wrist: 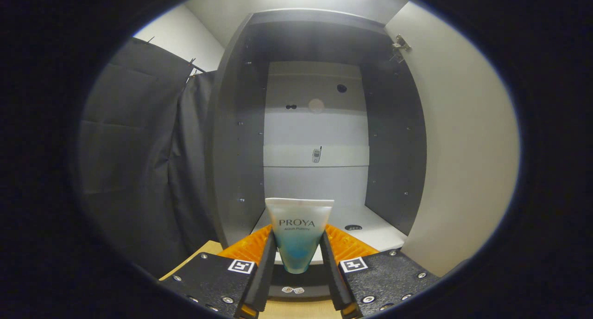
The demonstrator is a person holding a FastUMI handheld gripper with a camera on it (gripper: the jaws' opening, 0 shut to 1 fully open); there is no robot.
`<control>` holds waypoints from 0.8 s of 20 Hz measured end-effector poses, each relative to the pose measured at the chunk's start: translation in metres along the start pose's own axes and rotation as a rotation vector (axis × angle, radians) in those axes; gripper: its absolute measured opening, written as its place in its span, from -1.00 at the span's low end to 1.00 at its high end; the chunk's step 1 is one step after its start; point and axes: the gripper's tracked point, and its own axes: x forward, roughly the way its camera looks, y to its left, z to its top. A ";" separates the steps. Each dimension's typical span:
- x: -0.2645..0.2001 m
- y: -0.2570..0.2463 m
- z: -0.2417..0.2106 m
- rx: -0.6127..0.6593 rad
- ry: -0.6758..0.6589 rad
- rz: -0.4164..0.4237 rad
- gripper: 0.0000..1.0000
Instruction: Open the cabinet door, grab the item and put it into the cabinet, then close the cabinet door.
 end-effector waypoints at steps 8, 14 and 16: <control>0.087 -0.009 0.036 -0.066 0.003 0.047 0.05; 0.162 -0.048 -0.002 -0.106 0.076 -0.008 0.05; 0.176 -0.053 -0.017 -0.087 0.106 -0.012 0.07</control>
